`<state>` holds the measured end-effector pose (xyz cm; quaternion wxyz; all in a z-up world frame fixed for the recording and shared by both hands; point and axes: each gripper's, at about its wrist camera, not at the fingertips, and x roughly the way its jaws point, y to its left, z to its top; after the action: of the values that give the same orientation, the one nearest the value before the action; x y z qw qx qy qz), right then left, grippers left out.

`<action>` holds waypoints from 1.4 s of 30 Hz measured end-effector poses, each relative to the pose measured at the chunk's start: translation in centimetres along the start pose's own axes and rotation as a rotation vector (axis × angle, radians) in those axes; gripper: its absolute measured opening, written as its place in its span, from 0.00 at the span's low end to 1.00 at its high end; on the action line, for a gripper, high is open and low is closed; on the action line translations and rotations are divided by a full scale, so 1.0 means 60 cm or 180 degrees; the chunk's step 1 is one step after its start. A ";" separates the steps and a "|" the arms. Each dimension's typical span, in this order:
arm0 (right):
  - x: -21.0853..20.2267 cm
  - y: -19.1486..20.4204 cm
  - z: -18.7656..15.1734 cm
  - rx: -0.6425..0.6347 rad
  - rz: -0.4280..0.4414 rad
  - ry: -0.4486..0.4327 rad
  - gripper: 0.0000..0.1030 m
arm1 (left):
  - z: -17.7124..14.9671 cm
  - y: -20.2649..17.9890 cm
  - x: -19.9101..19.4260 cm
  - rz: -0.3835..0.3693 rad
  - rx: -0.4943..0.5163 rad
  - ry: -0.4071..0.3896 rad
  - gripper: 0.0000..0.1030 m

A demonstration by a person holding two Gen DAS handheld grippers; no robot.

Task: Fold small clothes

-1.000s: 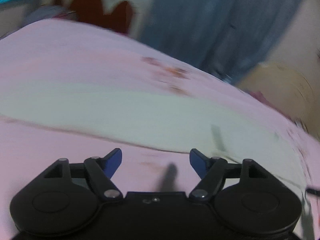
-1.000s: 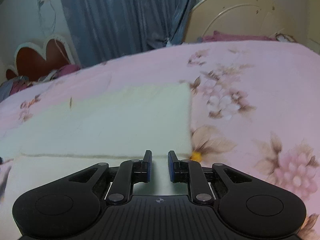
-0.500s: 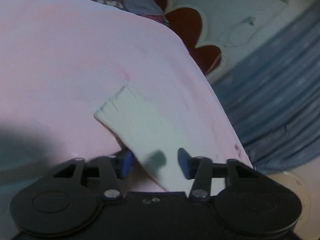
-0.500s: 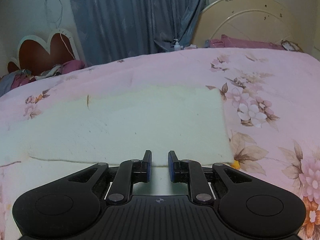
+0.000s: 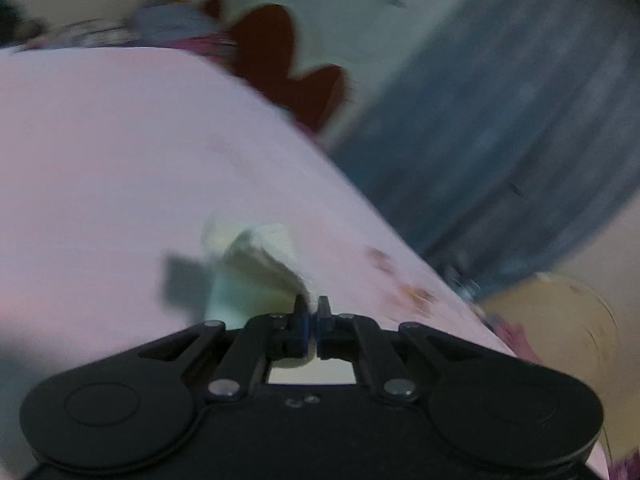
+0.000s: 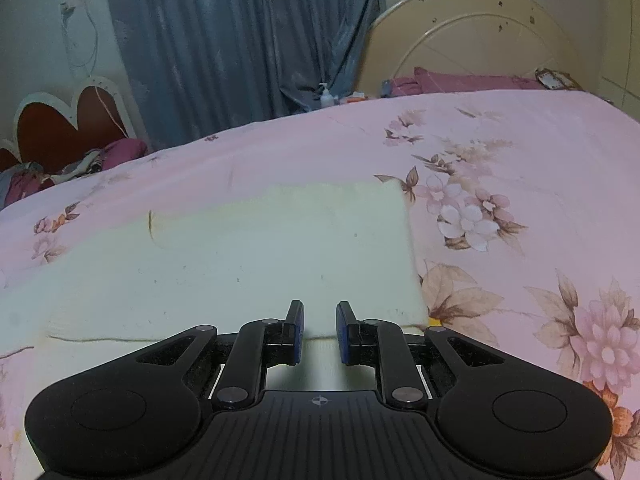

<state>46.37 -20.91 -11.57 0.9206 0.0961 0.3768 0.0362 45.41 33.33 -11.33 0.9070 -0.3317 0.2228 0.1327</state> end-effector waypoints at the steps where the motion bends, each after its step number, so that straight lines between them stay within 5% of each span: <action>1: -0.003 -0.003 -0.001 0.0013 0.0001 -0.0016 0.16 | -0.007 -0.026 0.008 -0.0082 0.0081 0.0038 0.03; 7: -0.021 -0.028 0.003 0.0117 0.0037 -0.0065 0.16 | -0.083 -0.183 0.049 -0.0612 0.0622 0.0425 0.03; 13: -0.047 -0.057 0.003 0.0202 0.0052 -0.0121 0.16 | -0.192 -0.329 0.078 -0.0722 0.1348 0.0696 0.03; 18: -0.063 -0.086 -0.002 0.0323 0.0106 -0.0141 0.16 | -0.286 -0.393 0.067 -0.0904 0.1909 0.0971 0.03; 22: -0.072 -0.106 -0.007 0.0392 0.0110 -0.0145 0.16 | -0.336 -0.426 0.083 -0.1056 0.2034 0.1179 0.04; 27: -0.081 -0.123 -0.007 0.0510 0.0083 -0.0205 0.17 | -0.378 -0.441 0.108 -0.1328 0.2051 0.1472 0.72; 29: -0.082 -0.118 -0.003 0.0478 0.0065 -0.0247 0.17 | -0.374 -0.436 0.093 -0.1415 0.1978 0.1412 0.73; 30: -0.081 -0.116 0.000 0.0462 0.0094 -0.0254 0.23 | -0.364 -0.427 0.079 -0.1414 0.1967 0.1332 0.73; 31: -0.080 -0.112 0.004 0.0454 0.0124 -0.0278 0.64 | -0.356 -0.420 0.069 -0.1359 0.1965 0.1249 0.73; 32: -0.081 -0.106 0.006 0.0440 0.0161 -0.0375 0.81 | -0.341 -0.404 0.054 -0.1289 0.1943 0.1155 0.73; 33: -0.080 -0.096 0.010 0.0380 0.0271 -0.0450 0.88 | -0.325 -0.388 0.040 -0.1224 0.1907 0.1078 0.73; 35: -0.068 -0.076 0.021 0.0310 0.0440 -0.0401 0.87 | -0.294 -0.346 0.014 -0.1004 0.1832 0.0914 0.72; 39: -0.019 -0.031 0.034 0.0260 0.0753 -0.0192 0.59 | -0.238 -0.238 -0.020 -0.0360 0.1681 0.0702 0.70; 42: 0.029 -0.003 0.037 0.0321 0.0852 0.0025 0.55 | -0.226 -0.180 -0.014 -0.0085 0.1558 0.0782 0.68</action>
<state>49.18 -21.20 -11.28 0.9000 0.1914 0.3656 0.1400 44.59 16.25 -14.26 0.9281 -0.1192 0.3521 0.0216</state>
